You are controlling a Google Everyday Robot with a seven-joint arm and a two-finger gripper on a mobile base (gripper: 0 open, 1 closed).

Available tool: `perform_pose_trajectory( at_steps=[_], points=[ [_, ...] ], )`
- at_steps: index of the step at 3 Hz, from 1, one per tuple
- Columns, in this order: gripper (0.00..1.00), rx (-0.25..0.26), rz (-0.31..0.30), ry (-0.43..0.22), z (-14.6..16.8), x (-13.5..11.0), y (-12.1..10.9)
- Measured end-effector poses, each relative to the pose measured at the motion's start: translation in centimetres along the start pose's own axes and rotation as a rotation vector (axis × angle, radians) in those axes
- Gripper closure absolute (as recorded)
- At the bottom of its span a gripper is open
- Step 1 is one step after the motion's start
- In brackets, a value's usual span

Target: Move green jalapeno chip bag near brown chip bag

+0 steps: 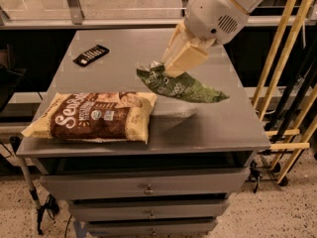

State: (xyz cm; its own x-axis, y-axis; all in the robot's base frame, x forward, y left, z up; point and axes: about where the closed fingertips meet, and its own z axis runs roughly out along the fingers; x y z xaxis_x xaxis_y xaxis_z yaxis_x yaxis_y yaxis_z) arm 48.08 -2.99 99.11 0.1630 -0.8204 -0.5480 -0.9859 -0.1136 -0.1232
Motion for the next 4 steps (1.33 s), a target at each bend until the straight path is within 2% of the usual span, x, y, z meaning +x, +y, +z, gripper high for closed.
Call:
perform_pose_trajectory(
  at_steps=[1,4],
  points=[
    [0.82,0.009,-0.003,-0.003,0.01,-0.24,-0.14],
    [0.12,0.029,-0.011,-0.01,0.01,-0.91,-0.4]
  ],
)
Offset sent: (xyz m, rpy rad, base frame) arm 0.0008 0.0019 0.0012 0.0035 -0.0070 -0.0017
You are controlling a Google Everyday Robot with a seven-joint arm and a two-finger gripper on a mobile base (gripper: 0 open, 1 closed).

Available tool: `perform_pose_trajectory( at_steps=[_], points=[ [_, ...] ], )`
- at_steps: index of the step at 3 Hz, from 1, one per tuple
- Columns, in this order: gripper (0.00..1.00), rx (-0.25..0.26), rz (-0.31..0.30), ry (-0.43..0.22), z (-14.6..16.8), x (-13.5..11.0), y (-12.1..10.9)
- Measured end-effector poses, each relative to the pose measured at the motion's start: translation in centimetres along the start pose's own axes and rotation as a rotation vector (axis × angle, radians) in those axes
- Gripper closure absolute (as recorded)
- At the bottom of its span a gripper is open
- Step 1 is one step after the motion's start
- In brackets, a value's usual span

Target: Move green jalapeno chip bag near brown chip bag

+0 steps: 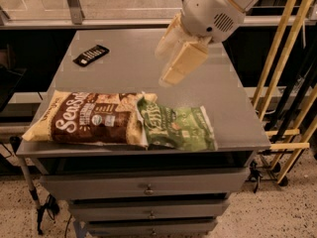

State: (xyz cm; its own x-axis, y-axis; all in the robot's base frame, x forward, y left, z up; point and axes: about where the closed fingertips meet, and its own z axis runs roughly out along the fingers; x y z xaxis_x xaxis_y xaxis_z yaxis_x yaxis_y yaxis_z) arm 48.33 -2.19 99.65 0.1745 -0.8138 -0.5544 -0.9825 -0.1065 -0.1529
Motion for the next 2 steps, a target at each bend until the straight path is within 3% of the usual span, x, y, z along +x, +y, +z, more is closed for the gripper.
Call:
perform_pose_trajectory(
  at_steps=[1,2],
  points=[
    [0.0,0.005,-0.003,-0.002,0.0,-0.2,-0.06],
    [0.0,0.005,-0.003,-0.002,0.0,-0.2,-0.06]
  ],
)
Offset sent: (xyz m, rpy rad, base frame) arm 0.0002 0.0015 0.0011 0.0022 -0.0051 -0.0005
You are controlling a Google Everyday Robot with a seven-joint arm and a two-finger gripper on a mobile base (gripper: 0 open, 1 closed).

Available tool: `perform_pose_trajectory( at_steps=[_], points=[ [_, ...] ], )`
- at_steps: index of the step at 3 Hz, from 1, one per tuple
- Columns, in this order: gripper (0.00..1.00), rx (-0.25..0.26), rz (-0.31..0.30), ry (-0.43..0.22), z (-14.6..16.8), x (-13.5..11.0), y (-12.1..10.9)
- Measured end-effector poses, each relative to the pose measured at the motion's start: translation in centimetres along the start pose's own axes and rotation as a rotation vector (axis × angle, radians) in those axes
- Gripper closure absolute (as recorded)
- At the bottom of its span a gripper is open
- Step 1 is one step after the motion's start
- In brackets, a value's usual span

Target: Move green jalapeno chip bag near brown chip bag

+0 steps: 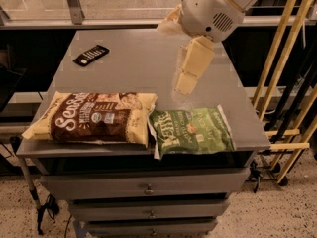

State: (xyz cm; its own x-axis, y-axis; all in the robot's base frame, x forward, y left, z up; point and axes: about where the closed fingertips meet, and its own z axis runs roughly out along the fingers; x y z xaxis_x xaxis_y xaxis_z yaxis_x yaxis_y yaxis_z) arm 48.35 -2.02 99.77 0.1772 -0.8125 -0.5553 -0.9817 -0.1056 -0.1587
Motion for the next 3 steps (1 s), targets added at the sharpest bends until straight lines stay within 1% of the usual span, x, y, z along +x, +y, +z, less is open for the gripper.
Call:
perform_pose_trajectory(
  at_steps=[1,2,3],
  points=[
    [0.0,-0.001,-0.01,0.061,-0.1,1.7,0.1],
    [0.0,0.013,-0.012,0.096,-0.6,5.6,0.0],
    [0.0,0.03,-0.04,0.162,-0.6,9.1,-0.5]
  ],
)
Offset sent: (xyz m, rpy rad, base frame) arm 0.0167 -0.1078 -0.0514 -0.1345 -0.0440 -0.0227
